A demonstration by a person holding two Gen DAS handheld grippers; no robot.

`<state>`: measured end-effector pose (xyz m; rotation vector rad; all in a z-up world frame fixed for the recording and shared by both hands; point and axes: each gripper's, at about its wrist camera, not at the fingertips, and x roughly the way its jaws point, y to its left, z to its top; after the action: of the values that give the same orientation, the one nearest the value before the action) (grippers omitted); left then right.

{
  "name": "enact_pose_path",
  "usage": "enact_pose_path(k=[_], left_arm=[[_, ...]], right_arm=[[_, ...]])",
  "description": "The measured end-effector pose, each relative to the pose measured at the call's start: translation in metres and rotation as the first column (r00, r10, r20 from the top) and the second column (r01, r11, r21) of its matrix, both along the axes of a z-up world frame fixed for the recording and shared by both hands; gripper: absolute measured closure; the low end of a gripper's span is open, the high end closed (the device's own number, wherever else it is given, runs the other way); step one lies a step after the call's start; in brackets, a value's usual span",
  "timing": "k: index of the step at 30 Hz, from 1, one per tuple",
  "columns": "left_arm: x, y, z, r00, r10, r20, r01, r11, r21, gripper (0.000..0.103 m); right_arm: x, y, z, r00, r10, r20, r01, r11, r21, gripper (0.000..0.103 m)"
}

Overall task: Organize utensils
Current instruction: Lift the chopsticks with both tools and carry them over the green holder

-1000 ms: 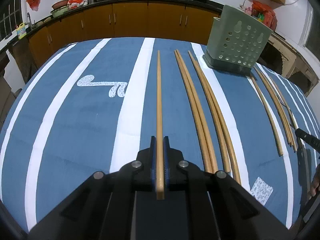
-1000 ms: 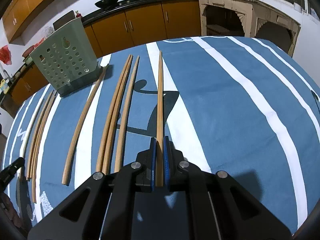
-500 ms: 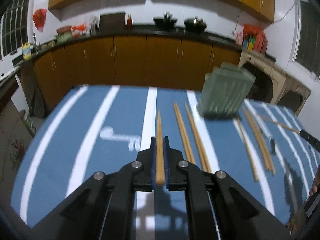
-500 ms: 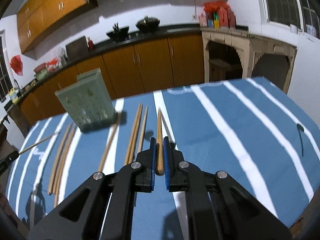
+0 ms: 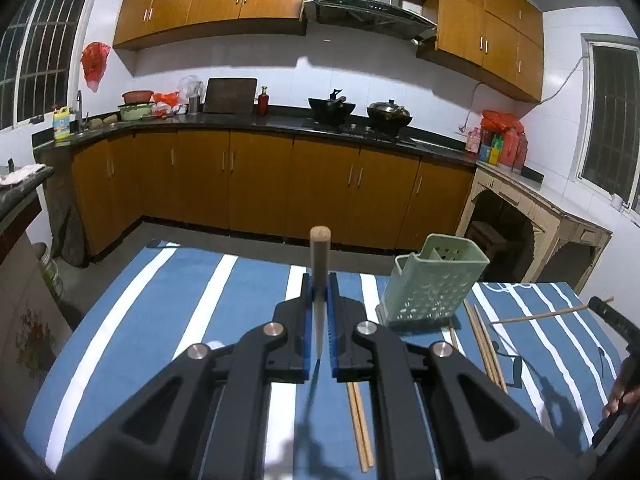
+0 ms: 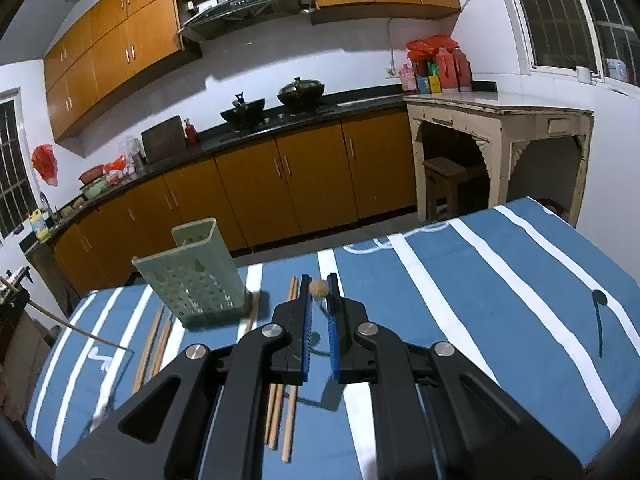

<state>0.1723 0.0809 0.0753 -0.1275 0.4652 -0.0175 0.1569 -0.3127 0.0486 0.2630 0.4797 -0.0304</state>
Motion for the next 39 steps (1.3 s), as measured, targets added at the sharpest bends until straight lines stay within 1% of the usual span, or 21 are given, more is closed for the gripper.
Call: enact_pose_path(k=[3,6,10,12,14,17,19,21,25,29,33,35,39], left_arm=[[0.010,-0.001,0.007,1.000,0.001,0.013,-0.001,1.000,0.003,0.095],[0.020,0.004,0.020,1.000,0.007,0.027,-0.006,1.000,-0.012,0.095],[0.027,0.009,0.044,0.998,0.006,0.060,-0.005,1.000,-0.025,0.095],[0.032,0.009,0.066,0.996,-0.004,0.092,0.007,1.000,-0.028,0.095],[0.036,0.006,0.084,0.993,-0.019,0.119,0.023,0.999,-0.031,0.095],[0.042,-0.003,0.112,0.986,-0.057,0.157,0.064,0.997,-0.042,0.095],[0.045,-0.011,0.124,0.982,-0.086,0.169,0.096,0.994,-0.053,0.095],[0.052,-0.024,0.132,0.978,-0.114,0.175,0.126,0.990,-0.058,0.095],[0.063,-0.045,0.135,0.973,-0.153,0.171,0.166,0.984,-0.062,0.095],[0.077,-0.065,0.126,0.972,-0.188,0.143,0.198,0.978,-0.059,0.095],[0.090,-0.074,0.112,0.972,-0.214,0.093,0.221,0.973,-0.069,0.095],[0.097,-0.078,0.104,0.973,-0.222,0.067,0.227,0.971,-0.076,0.095],[0.105,-0.082,0.084,0.972,-0.232,0.021,0.233,0.970,-0.067,0.095]], right_arm=[[0.011,-0.002,0.016,0.999,0.005,0.033,-0.005,1.000,0.009,0.095],[0.019,-0.002,0.033,0.998,0.012,0.064,-0.012,1.000,-0.002,0.095],[0.027,0.003,0.073,0.989,0.033,0.145,-0.031,0.999,-0.020,0.095],[0.030,0.006,0.096,0.980,0.048,0.193,-0.045,0.999,-0.019,0.095],[0.032,0.011,0.112,0.970,0.063,0.233,-0.060,0.998,-0.018,0.095],[0.036,0.024,0.141,0.947,0.087,0.309,-0.086,0.996,-0.017,0.095],[0.040,0.032,0.155,0.932,0.101,0.349,-0.103,0.995,-0.012,0.095],[0.045,0.040,0.161,0.921,0.113,0.374,-0.119,0.993,-0.005,0.095],[0.059,0.054,0.156,0.909,0.135,0.395,-0.150,0.989,0.007,0.095],[0.073,0.069,0.147,0.907,0.153,0.393,-0.162,0.987,-0.010,0.095],[0.086,0.076,0.128,0.921,0.168,0.351,-0.170,0.985,-0.026,0.095],[0.094,0.079,0.115,0.934,0.171,0.313,-0.169,0.985,-0.032,0.095],[0.107,0.079,0.097,0.952,0.168,0.255,-0.171,0.985,-0.010,0.095]])
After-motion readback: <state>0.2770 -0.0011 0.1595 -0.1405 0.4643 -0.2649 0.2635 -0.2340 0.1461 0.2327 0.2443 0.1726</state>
